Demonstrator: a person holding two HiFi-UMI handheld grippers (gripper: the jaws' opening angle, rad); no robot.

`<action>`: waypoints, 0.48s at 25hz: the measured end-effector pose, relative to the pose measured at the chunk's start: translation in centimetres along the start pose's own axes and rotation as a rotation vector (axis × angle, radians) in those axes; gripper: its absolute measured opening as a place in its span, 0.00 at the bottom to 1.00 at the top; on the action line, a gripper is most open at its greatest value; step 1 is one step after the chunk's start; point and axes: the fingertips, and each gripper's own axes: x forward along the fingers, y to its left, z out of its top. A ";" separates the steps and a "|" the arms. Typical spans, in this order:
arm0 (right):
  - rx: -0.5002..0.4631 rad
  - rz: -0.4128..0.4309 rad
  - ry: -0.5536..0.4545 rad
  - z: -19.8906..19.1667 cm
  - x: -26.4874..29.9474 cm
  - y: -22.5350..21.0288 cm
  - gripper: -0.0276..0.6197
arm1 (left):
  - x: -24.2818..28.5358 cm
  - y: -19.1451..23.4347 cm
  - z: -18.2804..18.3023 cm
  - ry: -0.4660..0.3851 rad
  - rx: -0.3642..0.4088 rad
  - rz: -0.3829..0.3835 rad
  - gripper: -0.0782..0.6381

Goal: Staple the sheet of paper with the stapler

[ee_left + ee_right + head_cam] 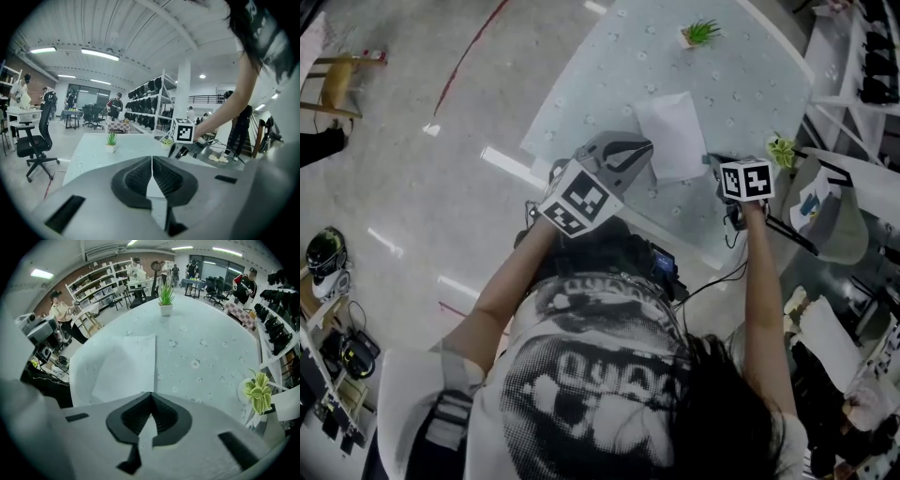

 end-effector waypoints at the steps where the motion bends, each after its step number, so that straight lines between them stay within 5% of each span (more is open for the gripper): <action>1: -0.003 -0.001 0.008 0.0 0.1 0.0 0.04 | 0.1 0.0 -0.1 -0.001 -0.002 0.001 0.12; 12: -0.026 0.001 0.101 0.1 0.6 0.2 0.03 | 1.0 -1.2 -0.1 -0.019 -0.012 -0.014 0.12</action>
